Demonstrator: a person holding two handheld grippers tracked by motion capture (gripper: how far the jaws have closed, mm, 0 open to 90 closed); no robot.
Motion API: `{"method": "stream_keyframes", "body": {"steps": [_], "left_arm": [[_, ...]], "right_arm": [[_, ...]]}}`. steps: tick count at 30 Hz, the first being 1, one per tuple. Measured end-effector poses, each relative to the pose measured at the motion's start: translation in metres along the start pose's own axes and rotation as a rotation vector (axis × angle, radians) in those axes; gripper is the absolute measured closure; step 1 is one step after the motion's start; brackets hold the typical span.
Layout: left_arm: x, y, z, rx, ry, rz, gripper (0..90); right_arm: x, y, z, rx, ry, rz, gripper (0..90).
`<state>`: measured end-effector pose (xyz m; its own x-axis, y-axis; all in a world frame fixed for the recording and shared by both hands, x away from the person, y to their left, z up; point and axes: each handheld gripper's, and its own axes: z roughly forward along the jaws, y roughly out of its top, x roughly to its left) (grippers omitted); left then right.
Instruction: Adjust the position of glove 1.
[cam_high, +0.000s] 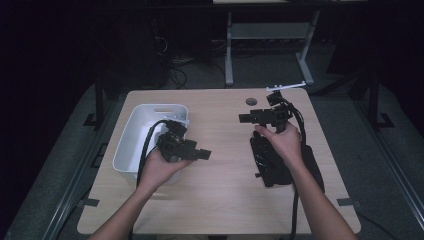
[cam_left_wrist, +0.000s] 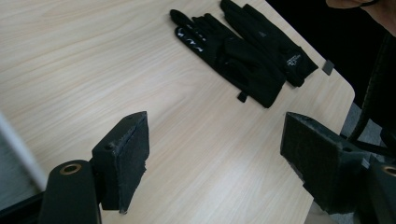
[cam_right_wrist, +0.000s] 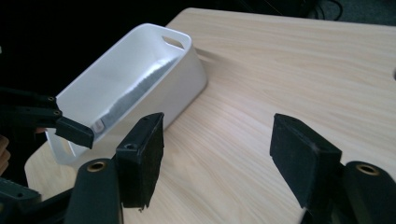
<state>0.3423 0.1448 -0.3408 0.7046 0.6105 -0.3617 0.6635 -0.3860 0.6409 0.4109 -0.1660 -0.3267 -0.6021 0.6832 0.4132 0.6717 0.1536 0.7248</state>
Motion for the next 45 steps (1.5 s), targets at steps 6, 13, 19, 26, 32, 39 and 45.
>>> {"method": "stream_keyframes", "body": {"steps": [6,13,19,26,32,39,45], "left_arm": [[-0.013,0.002,0.012,-0.013,-0.035,0.016,23.0],[-0.026,0.004,0.029,-0.001,-0.052,0.038,22.4],[-0.034,0.003,0.042,0.011,-0.060,0.055,22.1],[-0.040,0.002,0.049,0.015,-0.063,0.072,22.1],[-0.043,-0.002,0.056,0.010,-0.087,0.064,22.0],[-0.046,-0.007,0.068,0.030,-0.092,0.072,21.9],[-0.047,-0.010,0.075,0.034,-0.102,0.063,21.8]], "right_arm": [[-0.015,-0.014,-0.014,0.010,-0.034,0.015,33.6],[-0.034,-0.033,-0.032,0.005,-0.067,0.044,33.5],[-0.051,-0.052,-0.044,0.016,-0.099,0.074,33.0],[-0.066,-0.071,-0.056,0.034,-0.143,0.090,32.4],[-0.076,-0.090,-0.067,0.043,-0.189,0.106,32.5],[-0.087,-0.110,-0.072,0.078,-0.225,0.115,32.5],[-0.094,-0.128,-0.076,0.118,-0.259,0.117,32.5]]}}
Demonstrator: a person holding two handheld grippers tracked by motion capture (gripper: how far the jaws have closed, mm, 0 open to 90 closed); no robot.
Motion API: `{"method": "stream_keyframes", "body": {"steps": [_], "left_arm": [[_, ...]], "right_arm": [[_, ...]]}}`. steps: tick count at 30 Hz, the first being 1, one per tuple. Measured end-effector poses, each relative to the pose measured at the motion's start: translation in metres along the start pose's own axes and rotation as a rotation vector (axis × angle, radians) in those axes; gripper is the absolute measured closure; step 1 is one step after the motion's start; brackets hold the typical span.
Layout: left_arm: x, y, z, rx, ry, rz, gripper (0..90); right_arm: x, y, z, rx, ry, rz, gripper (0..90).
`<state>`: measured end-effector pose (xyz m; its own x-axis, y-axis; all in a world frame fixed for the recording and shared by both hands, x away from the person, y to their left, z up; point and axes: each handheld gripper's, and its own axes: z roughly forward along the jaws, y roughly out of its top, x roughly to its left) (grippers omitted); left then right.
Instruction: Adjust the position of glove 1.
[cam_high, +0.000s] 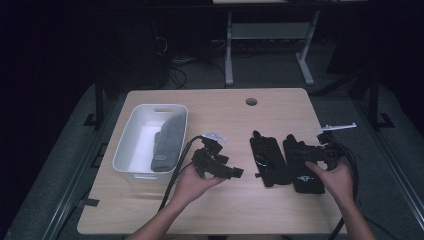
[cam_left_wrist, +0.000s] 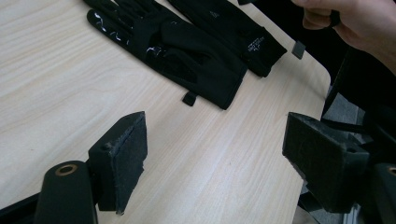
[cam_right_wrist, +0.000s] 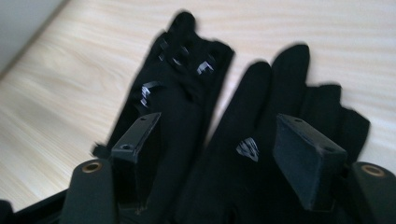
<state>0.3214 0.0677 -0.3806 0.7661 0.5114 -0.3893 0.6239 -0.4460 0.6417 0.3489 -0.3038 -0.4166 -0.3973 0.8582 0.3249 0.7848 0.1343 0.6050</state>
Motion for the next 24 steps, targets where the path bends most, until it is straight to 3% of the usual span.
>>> {"method": "stream_keyframes", "body": {"steps": [11,24], "left_arm": [[0.000,-0.002,0.005,0.001,0.006,0.001,21.3],[0.003,-0.005,0.011,0.012,-0.008,-0.019,21.4]], "right_arm": [[-0.012,-0.024,0.004,0.028,-0.030,0.001,33.9],[-0.012,-0.039,0.014,0.084,-0.141,-0.102,44.4]]}}
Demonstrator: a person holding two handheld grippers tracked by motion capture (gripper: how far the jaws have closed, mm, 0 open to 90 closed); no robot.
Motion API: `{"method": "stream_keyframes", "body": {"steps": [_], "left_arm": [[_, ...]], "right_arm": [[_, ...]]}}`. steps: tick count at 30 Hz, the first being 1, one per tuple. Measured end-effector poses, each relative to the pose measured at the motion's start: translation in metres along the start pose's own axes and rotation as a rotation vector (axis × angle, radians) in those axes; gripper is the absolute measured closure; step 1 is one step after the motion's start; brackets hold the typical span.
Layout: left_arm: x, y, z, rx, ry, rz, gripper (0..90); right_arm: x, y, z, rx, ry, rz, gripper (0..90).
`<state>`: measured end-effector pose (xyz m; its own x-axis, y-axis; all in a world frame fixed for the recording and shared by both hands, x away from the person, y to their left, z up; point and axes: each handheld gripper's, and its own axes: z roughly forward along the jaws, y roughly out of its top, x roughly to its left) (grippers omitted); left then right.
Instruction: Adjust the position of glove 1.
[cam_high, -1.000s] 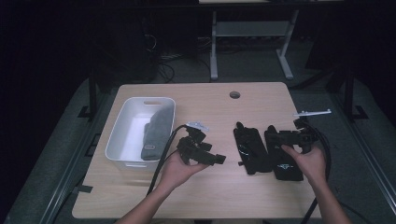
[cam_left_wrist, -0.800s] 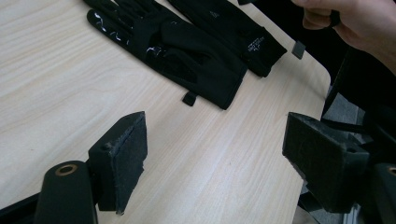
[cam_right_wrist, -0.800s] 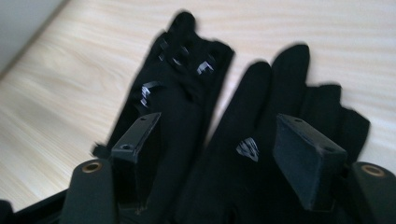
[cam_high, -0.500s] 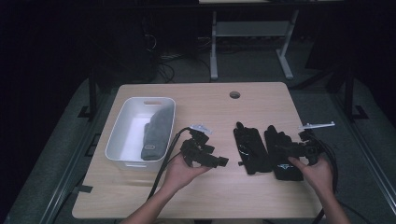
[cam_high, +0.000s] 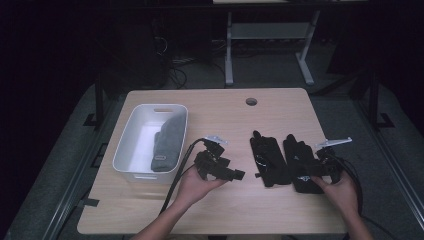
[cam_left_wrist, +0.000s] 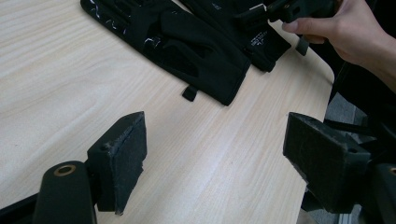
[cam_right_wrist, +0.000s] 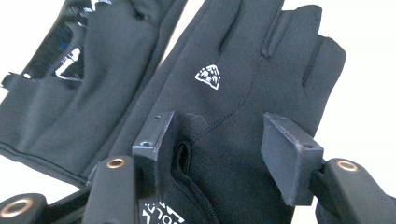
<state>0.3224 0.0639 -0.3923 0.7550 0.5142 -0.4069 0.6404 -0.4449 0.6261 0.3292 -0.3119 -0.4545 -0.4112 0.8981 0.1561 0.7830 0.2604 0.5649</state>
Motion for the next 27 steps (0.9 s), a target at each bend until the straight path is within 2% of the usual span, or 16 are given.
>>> {"method": "stream_keyframes", "body": {"steps": [5,8,13,17,27], "left_arm": [[-0.001,-0.001,-0.001,-0.008,0.001,0.002,21.5],[-0.002,-0.001,0.000,-0.011,-0.001,-0.001,21.6],[-0.001,-0.002,-0.001,-0.012,0.001,0.001,21.8],[0.000,-0.002,-0.002,-0.022,0.006,-0.002,22.1],[0.002,-0.002,-0.004,-0.029,0.011,-0.008,22.4]], "right_arm": [[0.008,-0.003,0.004,0.000,-0.070,-0.072,47.0],[0.012,-0.003,0.005,0.004,-0.096,-0.078,49.2],[0.013,-0.002,0.004,0.014,-0.087,-0.070,59.4],[0.014,0.000,0.004,0.024,-0.058,-0.067,70.9],[0.006,0.002,0.002,0.037,0.008,0.002,77.4]]}}
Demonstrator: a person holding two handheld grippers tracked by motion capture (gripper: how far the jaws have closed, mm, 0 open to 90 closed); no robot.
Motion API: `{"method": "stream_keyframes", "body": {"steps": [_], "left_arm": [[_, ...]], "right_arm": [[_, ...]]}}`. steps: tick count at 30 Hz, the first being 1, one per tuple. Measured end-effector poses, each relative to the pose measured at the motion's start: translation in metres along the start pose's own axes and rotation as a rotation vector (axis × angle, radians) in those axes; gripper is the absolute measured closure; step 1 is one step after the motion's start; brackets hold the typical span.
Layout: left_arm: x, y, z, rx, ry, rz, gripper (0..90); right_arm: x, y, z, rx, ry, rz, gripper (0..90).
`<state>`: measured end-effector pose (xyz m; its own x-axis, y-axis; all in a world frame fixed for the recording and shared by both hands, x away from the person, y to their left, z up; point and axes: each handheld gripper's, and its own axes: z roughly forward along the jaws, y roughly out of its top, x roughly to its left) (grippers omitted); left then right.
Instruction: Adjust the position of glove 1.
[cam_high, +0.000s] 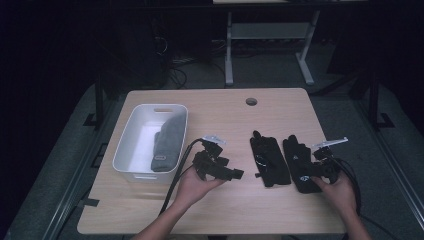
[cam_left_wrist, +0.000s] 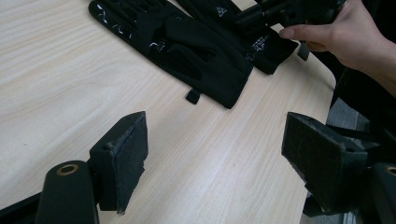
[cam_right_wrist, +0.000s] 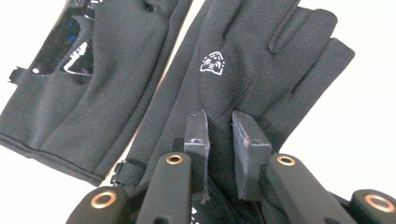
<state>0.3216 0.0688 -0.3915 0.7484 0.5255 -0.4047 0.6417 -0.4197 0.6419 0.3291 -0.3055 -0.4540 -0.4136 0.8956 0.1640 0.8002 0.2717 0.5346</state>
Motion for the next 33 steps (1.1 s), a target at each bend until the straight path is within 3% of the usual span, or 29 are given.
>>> {"method": "stream_keyframes", "body": {"steps": [8,21,33], "left_arm": [[0.002,0.000,-0.004,-0.007,0.003,-0.002,22.5],[0.004,0.000,-0.006,-0.002,0.001,-0.011,22.4],[0.003,0.002,-0.010,-0.016,0.001,-0.009,22.4]], "right_arm": [[-0.003,0.003,-0.007,-0.012,0.021,0.045,78.2],[-0.004,0.017,-0.026,-0.071,0.030,0.041,78.2],[0.013,0.040,-0.041,-0.124,0.047,0.015,78.2]]}}
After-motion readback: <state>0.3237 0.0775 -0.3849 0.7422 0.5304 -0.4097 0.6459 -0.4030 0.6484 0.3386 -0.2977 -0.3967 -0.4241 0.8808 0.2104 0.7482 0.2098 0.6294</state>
